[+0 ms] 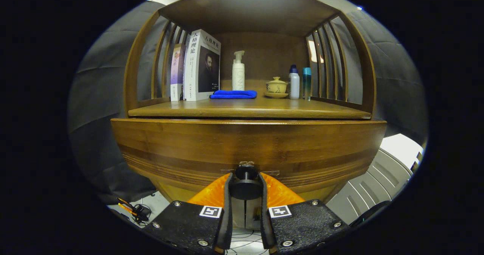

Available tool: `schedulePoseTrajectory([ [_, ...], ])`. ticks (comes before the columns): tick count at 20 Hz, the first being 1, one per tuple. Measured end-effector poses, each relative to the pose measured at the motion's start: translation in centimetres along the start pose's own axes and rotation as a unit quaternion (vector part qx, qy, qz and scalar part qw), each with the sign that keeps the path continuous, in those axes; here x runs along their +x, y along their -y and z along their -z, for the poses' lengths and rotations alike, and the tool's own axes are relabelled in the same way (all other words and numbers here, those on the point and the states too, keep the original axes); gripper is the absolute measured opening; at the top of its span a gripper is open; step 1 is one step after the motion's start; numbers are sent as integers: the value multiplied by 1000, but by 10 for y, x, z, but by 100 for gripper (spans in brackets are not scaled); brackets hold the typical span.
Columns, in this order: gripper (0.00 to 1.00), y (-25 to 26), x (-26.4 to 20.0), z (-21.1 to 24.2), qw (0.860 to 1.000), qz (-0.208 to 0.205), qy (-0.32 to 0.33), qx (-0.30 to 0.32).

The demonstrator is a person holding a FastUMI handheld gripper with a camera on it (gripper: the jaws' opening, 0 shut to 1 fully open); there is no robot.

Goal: Pull open the drawer, take out the items inside it, and place them on the countertop above the cabinet.

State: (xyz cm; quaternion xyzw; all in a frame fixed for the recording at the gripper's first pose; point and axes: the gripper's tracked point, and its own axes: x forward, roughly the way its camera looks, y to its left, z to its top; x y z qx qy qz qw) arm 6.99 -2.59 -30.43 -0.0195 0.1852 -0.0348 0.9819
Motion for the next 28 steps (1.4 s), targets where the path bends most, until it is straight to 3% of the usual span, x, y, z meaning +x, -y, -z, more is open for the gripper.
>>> schedulePoseTrajectory([
  [10,31,-1,-70,18,999,-18,-18,24],
  [21,31,-8,-146,50,998,-41,-47,4],
  [27,32,-11,-159,57,997,-54,-61,5],
  [28,36,-12,-160,56,996,-57,-66,9],
])
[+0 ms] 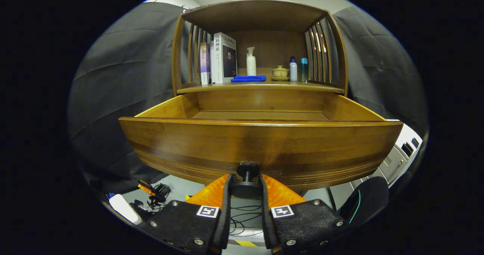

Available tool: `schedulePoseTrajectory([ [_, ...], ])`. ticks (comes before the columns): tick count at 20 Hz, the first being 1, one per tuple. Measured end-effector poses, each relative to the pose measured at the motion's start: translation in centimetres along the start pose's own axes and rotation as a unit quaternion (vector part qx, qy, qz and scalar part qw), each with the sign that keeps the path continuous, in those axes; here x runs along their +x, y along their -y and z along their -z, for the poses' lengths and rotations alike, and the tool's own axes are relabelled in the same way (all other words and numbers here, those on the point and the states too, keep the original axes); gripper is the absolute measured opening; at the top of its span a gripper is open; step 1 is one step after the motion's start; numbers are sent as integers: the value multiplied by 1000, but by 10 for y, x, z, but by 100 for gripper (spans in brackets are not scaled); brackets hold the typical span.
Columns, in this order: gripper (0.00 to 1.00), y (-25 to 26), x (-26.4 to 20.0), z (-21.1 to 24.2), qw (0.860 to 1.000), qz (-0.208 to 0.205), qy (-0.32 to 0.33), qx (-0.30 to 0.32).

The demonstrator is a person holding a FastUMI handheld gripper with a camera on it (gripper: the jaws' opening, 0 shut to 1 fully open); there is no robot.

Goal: Pull open the drawer, take out the items inside it, and place them on the countertop above the cabinet.

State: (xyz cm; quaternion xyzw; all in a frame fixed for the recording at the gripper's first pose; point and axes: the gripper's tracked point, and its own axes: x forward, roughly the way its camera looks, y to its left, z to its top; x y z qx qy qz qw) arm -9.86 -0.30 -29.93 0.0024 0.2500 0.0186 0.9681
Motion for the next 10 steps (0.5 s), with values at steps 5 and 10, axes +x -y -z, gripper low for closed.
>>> schedulePoseTrajectory([
  [5,68,-14,-34,-42,996,-40,64,40],
  [10,94,0,-50,-120,993,-11,105,54],
])
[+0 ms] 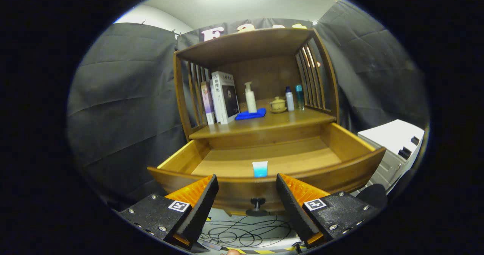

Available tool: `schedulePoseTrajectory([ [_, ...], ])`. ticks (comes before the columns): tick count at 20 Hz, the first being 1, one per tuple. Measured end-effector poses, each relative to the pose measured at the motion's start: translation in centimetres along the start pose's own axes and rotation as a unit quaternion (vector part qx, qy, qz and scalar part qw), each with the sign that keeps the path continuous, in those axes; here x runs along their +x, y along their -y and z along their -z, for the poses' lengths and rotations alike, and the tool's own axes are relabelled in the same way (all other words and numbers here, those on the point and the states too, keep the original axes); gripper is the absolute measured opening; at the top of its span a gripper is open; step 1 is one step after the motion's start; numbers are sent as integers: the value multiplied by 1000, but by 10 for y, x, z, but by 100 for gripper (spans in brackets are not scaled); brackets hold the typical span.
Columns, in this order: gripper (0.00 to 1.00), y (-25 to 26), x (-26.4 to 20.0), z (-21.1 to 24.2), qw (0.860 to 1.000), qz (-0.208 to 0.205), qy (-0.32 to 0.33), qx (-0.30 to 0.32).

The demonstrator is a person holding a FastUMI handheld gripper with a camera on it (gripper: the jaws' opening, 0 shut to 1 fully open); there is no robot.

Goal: Pull open the drawer, take out the items inside it, and place them on the countertop above the cabinet.

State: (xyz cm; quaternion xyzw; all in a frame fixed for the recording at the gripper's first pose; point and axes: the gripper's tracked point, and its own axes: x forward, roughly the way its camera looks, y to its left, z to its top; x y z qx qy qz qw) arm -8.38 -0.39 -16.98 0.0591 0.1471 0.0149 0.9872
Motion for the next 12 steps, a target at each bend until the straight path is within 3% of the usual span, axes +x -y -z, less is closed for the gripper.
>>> schedulePoseTrajectory([
  [7,94,12,56,-73,997,60,-40,-33],
  [12,95,27,106,-56,983,106,-143,-35],
])
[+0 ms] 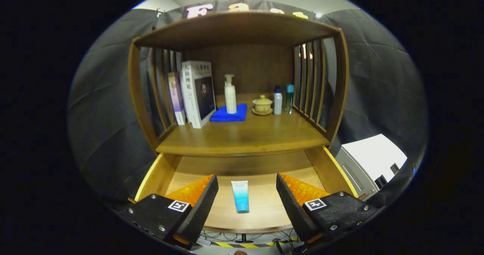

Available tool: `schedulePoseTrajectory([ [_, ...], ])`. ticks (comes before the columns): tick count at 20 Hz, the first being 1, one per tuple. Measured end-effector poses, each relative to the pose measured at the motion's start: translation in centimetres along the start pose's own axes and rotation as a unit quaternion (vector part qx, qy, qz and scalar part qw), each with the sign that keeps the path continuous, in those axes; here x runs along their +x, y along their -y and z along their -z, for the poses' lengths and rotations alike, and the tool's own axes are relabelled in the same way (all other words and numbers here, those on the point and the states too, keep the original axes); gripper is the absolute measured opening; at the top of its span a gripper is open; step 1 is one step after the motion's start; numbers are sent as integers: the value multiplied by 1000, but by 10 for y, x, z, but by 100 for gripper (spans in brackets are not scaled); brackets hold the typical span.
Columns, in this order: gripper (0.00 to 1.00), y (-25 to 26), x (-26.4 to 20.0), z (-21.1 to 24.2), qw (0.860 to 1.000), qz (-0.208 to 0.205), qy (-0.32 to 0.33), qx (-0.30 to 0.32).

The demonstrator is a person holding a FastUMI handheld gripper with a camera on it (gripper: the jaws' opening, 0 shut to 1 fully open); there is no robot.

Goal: Pull open the drawer, take out the items inside it, and place them on the countertop above the cabinet.

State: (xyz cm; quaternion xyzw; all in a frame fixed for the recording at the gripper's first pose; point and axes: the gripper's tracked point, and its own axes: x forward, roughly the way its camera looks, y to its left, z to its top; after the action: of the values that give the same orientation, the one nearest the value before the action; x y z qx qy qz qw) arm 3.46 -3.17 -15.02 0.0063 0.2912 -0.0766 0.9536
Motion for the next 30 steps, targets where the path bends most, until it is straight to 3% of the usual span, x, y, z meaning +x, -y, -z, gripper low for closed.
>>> schedulePoseTrajectory([
  [5,95,-12,50,44,993,10,-113,27],
  [8,95,-20,73,68,987,11,-161,13],
  [19,94,-18,122,136,958,24,-284,-17],
  [21,89,-10,123,143,954,30,-299,-16],
  [25,69,-18,129,152,951,17,-308,10],
  [27,53,-17,128,154,951,14,-308,10],
  [30,47,-16,129,151,956,18,-293,0],
])
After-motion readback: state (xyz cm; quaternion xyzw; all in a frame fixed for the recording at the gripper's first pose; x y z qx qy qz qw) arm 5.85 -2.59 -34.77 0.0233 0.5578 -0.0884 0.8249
